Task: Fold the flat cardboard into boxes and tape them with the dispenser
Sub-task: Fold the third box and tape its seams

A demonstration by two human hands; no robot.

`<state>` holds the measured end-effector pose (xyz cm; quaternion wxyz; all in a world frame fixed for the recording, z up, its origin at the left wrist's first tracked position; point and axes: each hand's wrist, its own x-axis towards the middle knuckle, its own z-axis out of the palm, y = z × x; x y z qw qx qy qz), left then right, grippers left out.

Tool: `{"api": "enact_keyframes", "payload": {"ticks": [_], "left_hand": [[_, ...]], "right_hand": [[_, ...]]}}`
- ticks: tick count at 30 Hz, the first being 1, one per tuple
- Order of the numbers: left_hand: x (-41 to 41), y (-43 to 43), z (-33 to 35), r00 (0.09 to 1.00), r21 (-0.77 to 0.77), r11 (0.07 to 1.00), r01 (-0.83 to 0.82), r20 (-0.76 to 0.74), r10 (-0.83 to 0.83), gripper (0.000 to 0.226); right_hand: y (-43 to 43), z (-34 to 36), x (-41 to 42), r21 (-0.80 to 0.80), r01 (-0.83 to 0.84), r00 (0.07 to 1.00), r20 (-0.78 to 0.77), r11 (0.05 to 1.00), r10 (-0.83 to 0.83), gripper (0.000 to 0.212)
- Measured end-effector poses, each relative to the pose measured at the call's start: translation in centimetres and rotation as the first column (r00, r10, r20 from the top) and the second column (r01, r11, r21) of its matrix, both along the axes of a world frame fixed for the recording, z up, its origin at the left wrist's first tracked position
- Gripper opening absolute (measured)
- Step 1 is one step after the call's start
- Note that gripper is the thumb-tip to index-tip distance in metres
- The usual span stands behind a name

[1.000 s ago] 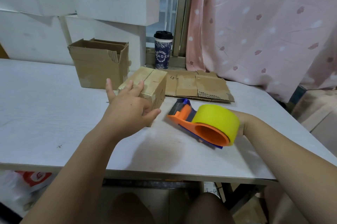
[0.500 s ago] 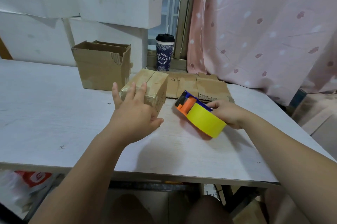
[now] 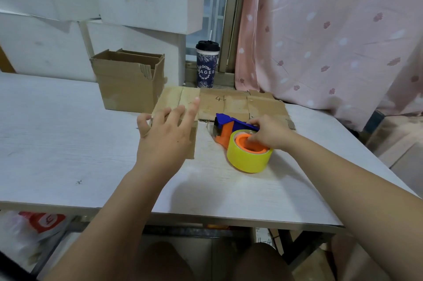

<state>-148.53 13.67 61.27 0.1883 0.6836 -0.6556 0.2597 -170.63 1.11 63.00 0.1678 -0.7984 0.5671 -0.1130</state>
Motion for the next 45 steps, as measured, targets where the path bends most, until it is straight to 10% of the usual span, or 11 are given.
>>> {"api": "enact_keyframes", "payload": {"ticks": [9, 14, 18, 30, 40, 45], "left_hand": [[-0.5, 0.5, 0.1, 0.971, -0.14, 0.99, -0.025, -0.238, -0.009, 0.027], [-0.3, 0.7, 0.5, 0.973, -0.128, 0.991, 0.04, -0.221, -0.068, 0.029], [0.1, 0.8, 0.8, 0.941, -0.143, 0.987, 0.069, -0.32, -0.112, 0.023], [0.2, 1.3, 0.2, 0.902, -0.356, 0.919, 0.171, -0.319, -0.291, 0.013], [0.0, 1.3, -0.3, 0.911, -0.395, 0.907, 0.144, -0.305, -0.277, 0.012], [-0.3, 1.7, -0.3, 0.9, -0.382, 0.914, 0.138, -0.336, -0.277, 0.015]], "right_hand": [[0.5, -0.3, 0.2, -0.01, -0.058, 0.988, -0.146, 0.998, 0.055, 0.052], [2.6, 0.4, 2.1, -0.198, 0.135, 0.944, 0.324, 0.971, -0.065, 0.062], [5.6, 0.5, 5.0, -0.398, 0.019, 0.846, 0.495, 0.917, 0.197, 0.045], [9.3, -3.1, 10.0, -0.056, 0.033, 0.437, 0.899, 0.998, 0.036, 0.037], [11.3, -5.3, 10.2, -0.077, 0.016, 0.626, 0.778, 0.997, 0.05, 0.056], [10.6, -3.9, 9.7, -0.214, 0.017, 0.564, 0.809, 0.977, 0.167, 0.055]]}}
